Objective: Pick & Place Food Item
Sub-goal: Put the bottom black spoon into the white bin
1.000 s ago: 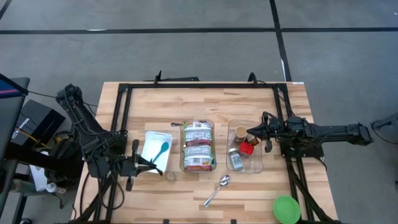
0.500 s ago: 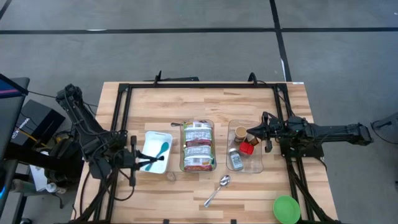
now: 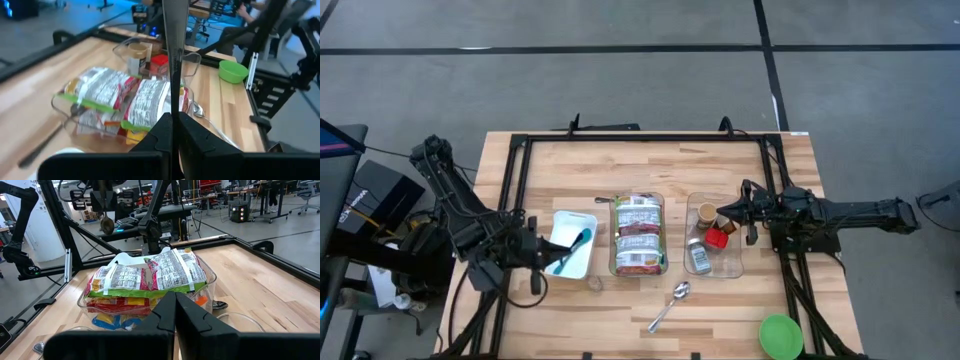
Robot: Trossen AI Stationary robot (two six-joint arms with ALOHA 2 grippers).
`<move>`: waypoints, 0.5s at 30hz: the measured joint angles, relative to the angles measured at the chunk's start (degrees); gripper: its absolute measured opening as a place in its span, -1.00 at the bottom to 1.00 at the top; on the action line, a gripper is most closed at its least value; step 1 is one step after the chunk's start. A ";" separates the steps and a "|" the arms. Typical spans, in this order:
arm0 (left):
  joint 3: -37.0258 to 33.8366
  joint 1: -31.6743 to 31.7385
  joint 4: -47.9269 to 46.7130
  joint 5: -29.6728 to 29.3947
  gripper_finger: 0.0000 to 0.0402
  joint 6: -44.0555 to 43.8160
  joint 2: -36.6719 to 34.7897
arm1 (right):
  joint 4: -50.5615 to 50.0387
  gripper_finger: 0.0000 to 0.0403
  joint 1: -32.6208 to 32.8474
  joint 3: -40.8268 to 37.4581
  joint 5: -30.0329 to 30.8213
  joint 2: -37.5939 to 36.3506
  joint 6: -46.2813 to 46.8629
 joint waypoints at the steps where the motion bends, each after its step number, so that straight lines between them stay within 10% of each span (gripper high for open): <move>1: 0.00 0.08 -0.73 -0.02 -0.97 -2.10 0.00 | 0.00 -1.00 0.00 0.00 0.02 0.00 0.00; 15: 0.00 9.16 -11.15 11.02 -0.97 -21.28 0.00 | 0.00 -1.00 0.01 0.00 0.01 0.00 0.00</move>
